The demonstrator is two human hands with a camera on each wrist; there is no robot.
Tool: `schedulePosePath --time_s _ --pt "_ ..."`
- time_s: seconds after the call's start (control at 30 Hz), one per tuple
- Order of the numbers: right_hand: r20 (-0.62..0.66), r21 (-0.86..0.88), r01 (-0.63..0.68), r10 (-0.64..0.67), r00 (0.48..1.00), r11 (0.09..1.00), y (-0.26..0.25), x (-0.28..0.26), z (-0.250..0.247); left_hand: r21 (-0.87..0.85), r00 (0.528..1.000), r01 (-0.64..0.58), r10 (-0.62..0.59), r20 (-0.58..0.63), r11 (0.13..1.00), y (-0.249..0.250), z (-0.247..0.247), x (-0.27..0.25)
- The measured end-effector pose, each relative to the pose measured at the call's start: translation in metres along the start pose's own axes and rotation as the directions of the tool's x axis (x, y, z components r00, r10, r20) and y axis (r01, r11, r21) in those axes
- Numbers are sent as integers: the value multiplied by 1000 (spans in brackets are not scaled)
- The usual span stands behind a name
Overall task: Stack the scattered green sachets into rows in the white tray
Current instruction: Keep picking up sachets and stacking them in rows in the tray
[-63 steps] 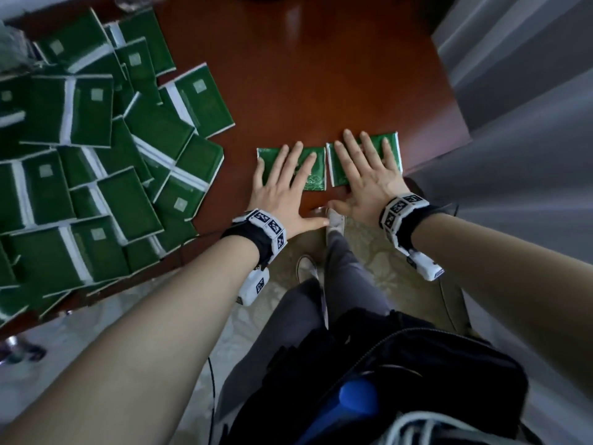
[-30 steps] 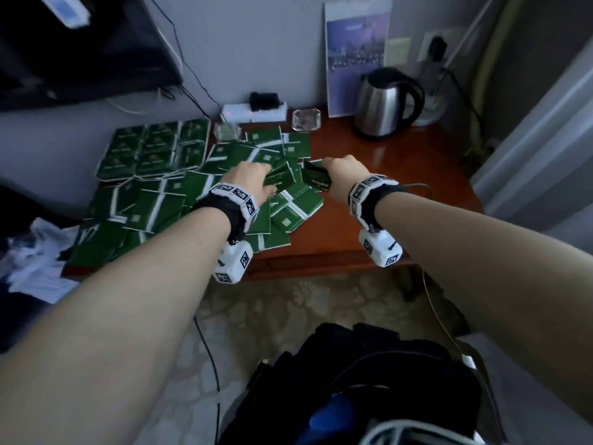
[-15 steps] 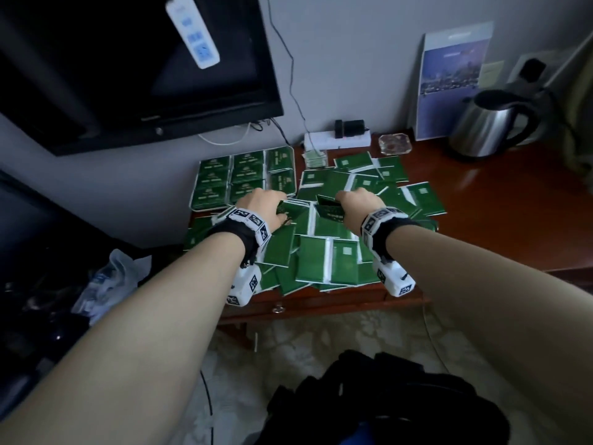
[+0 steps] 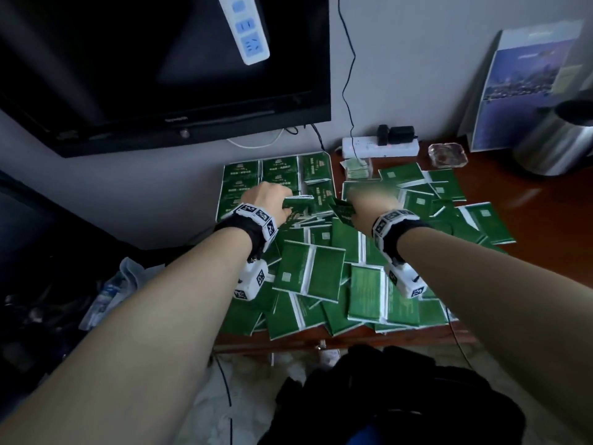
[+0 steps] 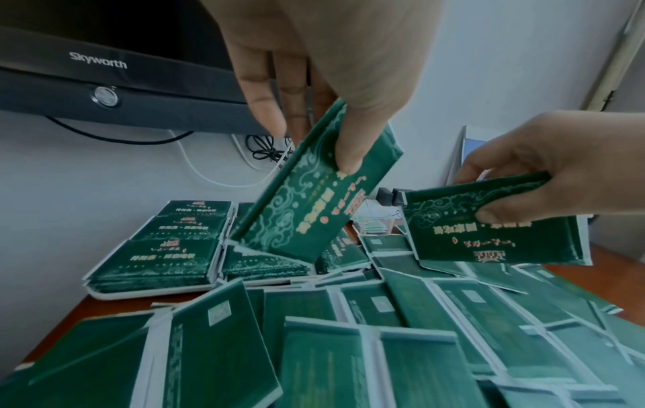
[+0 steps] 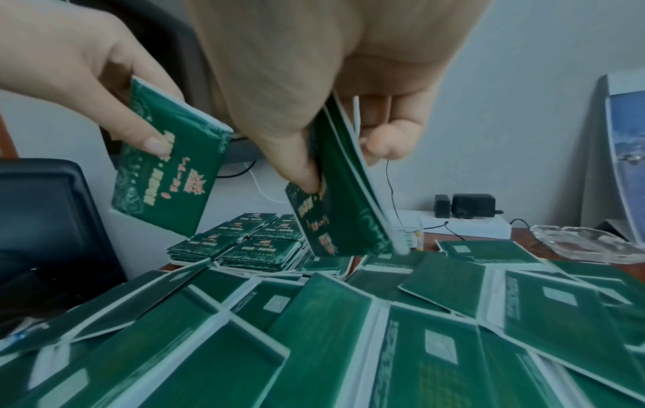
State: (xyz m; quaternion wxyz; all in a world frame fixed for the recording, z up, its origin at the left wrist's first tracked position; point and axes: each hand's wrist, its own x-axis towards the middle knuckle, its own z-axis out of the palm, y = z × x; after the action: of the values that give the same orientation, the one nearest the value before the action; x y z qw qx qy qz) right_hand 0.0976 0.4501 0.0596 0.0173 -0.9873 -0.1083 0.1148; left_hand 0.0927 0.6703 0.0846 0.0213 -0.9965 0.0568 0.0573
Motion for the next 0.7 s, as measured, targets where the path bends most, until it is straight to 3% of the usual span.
schedulePosePath --time_s 0.2,0.4,0.7 --pt "1 26 4 -4 1000 1000 -6 79 0 41 1000 4 -5 9 999 -22 1 73" --pt "83 1 53 -53 995 999 -16 141 12 0 997 -9 9 -72 1000 -26 18 143" --pt "186 -42 188 -177 966 981 -35 176 48 -84 982 -135 122 -146 987 -21 58 213"
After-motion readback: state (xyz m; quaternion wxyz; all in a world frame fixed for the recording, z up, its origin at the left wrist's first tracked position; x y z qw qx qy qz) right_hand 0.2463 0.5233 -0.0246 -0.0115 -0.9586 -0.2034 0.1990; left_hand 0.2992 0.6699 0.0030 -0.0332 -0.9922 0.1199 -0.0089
